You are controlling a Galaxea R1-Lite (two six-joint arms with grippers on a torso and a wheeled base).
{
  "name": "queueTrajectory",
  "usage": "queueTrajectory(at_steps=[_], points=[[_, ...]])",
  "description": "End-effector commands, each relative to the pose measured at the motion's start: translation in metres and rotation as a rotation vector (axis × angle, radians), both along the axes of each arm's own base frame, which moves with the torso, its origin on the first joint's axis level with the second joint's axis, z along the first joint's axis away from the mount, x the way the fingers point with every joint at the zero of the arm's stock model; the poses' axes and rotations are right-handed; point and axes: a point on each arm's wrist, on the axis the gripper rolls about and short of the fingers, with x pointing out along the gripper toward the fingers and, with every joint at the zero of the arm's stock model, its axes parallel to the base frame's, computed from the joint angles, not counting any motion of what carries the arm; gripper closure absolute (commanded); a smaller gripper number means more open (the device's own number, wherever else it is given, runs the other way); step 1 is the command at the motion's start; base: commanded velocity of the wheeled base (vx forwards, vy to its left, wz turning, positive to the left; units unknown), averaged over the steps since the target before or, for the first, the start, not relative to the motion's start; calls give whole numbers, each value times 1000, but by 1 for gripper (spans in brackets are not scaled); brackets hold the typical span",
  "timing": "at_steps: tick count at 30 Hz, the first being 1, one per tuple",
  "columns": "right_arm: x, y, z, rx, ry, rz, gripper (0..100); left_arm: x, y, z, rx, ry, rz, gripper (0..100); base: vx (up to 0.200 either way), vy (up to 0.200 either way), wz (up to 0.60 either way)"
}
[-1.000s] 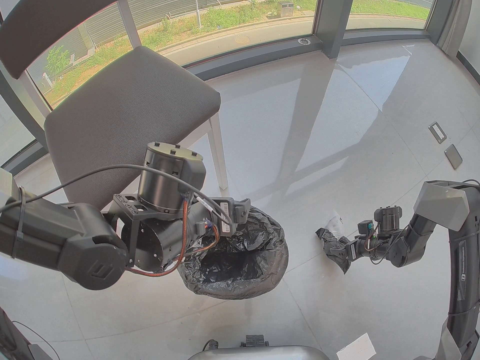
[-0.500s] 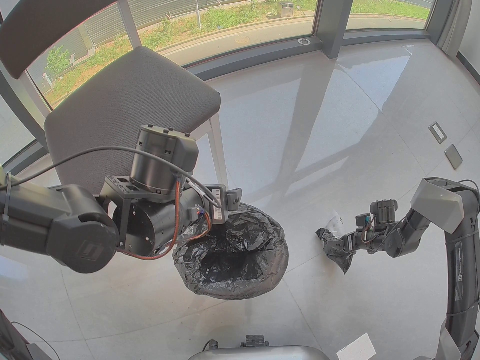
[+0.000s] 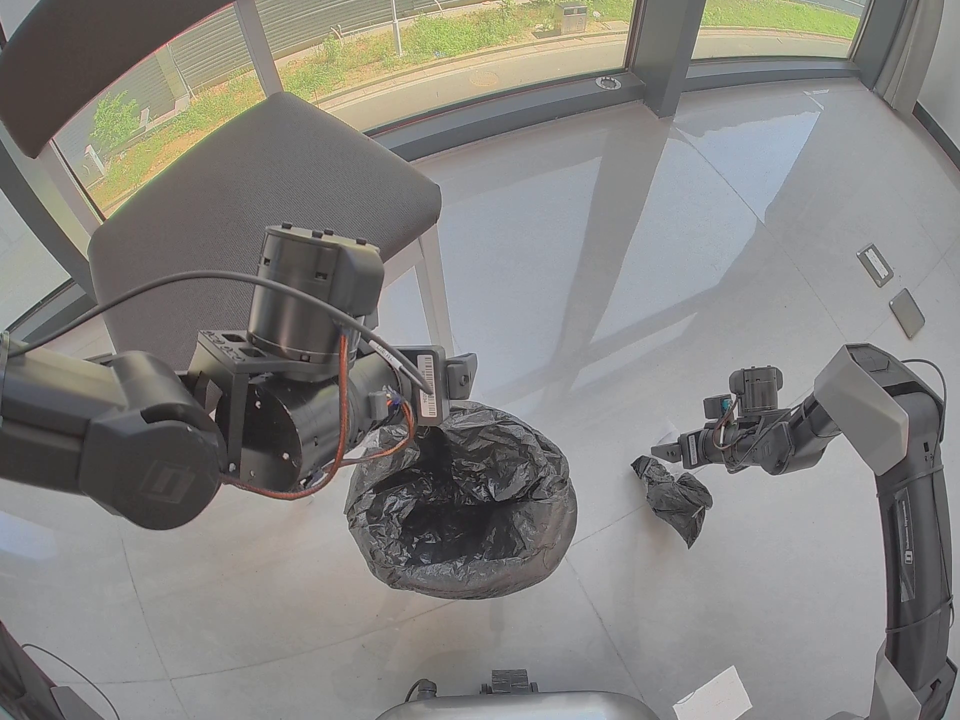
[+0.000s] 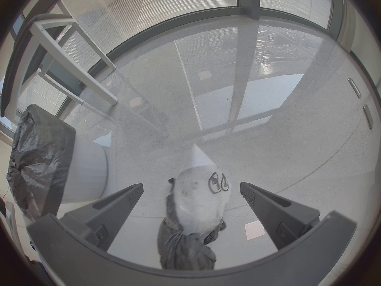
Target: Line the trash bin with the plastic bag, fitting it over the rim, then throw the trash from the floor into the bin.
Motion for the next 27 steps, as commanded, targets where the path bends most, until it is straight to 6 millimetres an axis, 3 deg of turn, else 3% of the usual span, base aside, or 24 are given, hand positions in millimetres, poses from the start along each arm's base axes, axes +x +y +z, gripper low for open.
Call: queueTrajectory(at_steps=[1,10,26,27], points=[[12,-8,-22,-6,20,-15,0,2,2,9,-1,-15,3,0,0,0,0],[25,-13,-34,-10,56,-25,0,0,2,14,-4,-21,2,0,0,0,0],[32,-8,-41,-13,88,-14,0,-1,4,18,1,-36,13,0,0,0,0],[32,-8,-40,-13,85,-12,100,-1,4,17,6,-36,12,0,0,0,0]])
